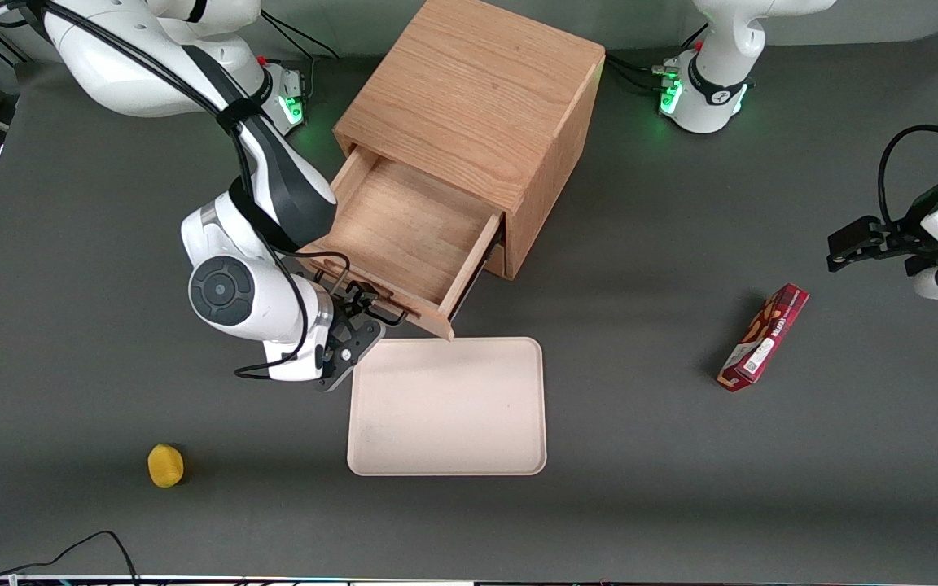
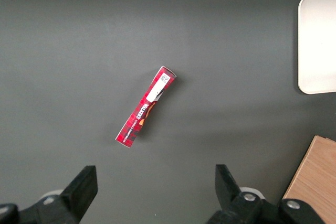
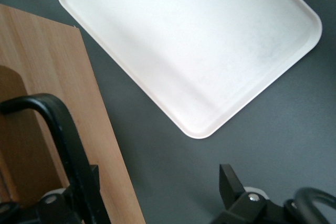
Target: Open upper drawer
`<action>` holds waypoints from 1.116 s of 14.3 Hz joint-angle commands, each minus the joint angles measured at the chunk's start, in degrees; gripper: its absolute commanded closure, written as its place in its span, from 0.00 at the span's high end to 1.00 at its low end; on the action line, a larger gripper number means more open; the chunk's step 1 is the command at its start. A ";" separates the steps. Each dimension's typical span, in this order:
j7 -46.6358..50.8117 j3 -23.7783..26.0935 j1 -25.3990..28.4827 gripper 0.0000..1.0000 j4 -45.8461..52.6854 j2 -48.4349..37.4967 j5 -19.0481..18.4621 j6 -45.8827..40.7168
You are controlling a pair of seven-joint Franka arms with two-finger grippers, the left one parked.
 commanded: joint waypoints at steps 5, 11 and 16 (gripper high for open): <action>-2.71 -2.08 0.30 1.00 4.99 3.97 -2.19 -0.72; -3.68 -3.40 0.56 1.00 7.36 5.38 -2.10 -0.80; -3.24 -3.40 1.18 1.00 11.05 5.29 -2.10 -7.21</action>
